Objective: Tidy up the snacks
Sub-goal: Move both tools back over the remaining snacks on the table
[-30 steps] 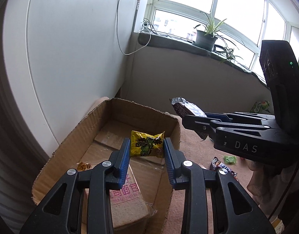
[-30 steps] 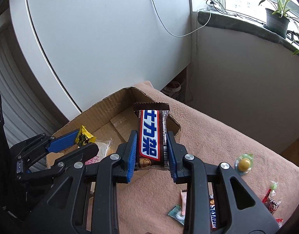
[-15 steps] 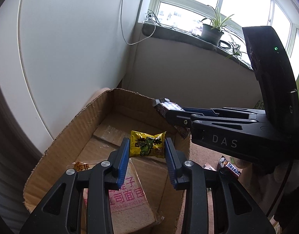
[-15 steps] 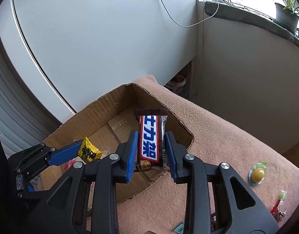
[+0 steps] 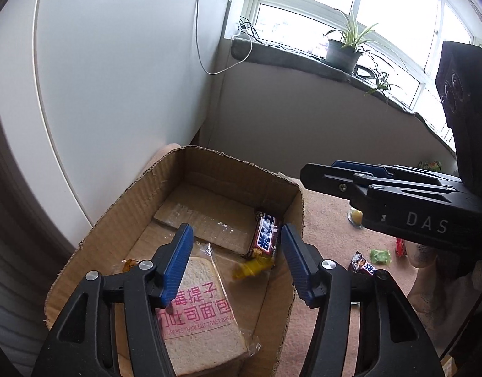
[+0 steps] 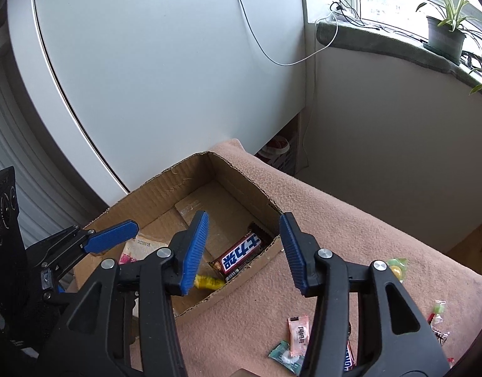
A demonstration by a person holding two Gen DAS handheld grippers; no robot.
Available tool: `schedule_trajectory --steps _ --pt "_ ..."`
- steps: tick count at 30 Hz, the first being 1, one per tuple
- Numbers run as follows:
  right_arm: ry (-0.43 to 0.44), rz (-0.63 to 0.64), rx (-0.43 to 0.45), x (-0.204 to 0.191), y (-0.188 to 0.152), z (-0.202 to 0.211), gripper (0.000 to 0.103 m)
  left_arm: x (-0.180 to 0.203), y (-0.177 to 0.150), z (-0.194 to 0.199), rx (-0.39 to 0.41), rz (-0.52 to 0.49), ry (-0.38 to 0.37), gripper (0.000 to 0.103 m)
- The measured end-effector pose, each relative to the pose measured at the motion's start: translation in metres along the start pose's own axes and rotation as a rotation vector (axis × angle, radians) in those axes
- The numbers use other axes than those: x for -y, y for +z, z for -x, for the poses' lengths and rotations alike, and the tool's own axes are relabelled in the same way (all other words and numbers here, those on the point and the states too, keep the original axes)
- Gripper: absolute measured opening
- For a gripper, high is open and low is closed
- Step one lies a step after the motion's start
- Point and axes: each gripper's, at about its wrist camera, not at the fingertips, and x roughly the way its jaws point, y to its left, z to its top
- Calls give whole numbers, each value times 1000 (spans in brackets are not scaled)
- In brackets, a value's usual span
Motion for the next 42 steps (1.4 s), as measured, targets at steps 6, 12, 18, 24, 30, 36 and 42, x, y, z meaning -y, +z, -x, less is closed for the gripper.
schedule_trajectory --steps 6,12,18,24,30,36,42 --pt "-25 -22 41 14 -9 36 57 7 0 13 27 -11 -1 57" --pt "-59 -41 86 32 -29 76 63 14 -4 30 54 -16 -12 58" --pt "-125 -64 136 56 -59 122 87 27 -11 43 72 -18 -44 58" --pt "-205 -103 149 87 -92 162 95 46 -21 49 71 -37 -90 58" --pt "-297 -160 157 120 -132 197 95 67 -34 47 53 -55 -137 58" --pt "-355 -277 143 162 -172 220 95 83 -51 38 13 -64 -170 58" --pt "-389 -351 93 194 -204 216 95 93 -68 20 -46 -75 -187 58"
